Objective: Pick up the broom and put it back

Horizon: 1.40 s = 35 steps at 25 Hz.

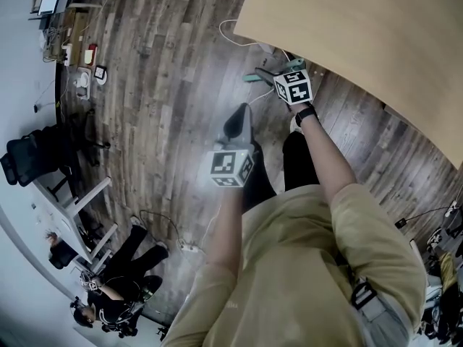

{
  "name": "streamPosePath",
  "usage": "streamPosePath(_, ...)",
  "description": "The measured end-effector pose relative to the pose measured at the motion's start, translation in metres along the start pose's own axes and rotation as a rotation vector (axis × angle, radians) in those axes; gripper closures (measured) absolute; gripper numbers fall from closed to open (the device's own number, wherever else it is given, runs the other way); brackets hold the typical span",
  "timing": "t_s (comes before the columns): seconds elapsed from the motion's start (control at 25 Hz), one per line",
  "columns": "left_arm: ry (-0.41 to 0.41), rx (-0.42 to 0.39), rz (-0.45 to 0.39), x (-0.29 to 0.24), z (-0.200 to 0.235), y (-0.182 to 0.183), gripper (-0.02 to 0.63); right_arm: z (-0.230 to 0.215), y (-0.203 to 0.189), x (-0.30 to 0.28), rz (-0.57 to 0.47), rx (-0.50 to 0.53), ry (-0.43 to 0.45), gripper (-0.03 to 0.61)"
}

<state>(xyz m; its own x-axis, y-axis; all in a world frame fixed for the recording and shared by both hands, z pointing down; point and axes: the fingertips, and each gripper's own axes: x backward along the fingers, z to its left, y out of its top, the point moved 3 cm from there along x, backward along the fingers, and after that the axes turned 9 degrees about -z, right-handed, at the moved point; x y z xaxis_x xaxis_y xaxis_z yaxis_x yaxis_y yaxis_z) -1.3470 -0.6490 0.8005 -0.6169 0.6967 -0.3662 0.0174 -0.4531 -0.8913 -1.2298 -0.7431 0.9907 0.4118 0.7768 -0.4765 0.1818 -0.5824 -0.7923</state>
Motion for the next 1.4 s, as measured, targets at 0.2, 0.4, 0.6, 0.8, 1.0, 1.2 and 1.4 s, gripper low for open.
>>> streamPosePath(0.2, -0.016, -0.004, 0.004, 0.001, -0.012, -0.003, 0.612, -0.006, -0.004, 0.019, 0.006, 0.027, -0.01, 0.112)
streamPosePath(0.4, -0.028, -0.007, 0.008, -0.001, -0.02, -0.005, 0.612, -0.02, -0.016, 0.037, -0.004, -0.026, -0.047, 0.111)
streamPosePath(0.6, -0.034, -0.006, 0.014, -0.003, -0.027, -0.009, 0.612, -0.022, -0.021, 0.051, 0.013, -0.012, 0.008, 0.518)
streamPosePath(0.8, -0.019, 0.006, 0.013, 0.0, -0.027, -0.012, 0.612, 0.011, -0.022, 0.051, 0.086, 0.068, 0.092, 0.523)
streamPosePath(1.0, 0.021, 0.023, -0.008, 0.01, -0.012, -0.005, 0.612, 0.04, -0.011, 0.054, 0.193, 0.084, 0.15, 0.525)
streamPosePath(1.2, 0.084, 0.045, -0.02, 0.022, 0.013, -0.007, 0.612, 0.048, -0.023, 0.029, 0.287, 0.066, 0.213, 0.526)
streamPosePath(1.4, 0.12, 0.062, -0.007, 0.03, 0.033, -0.022, 0.612, 0.037, -0.037, -0.025, 0.319, 0.051, 0.204, 0.525)
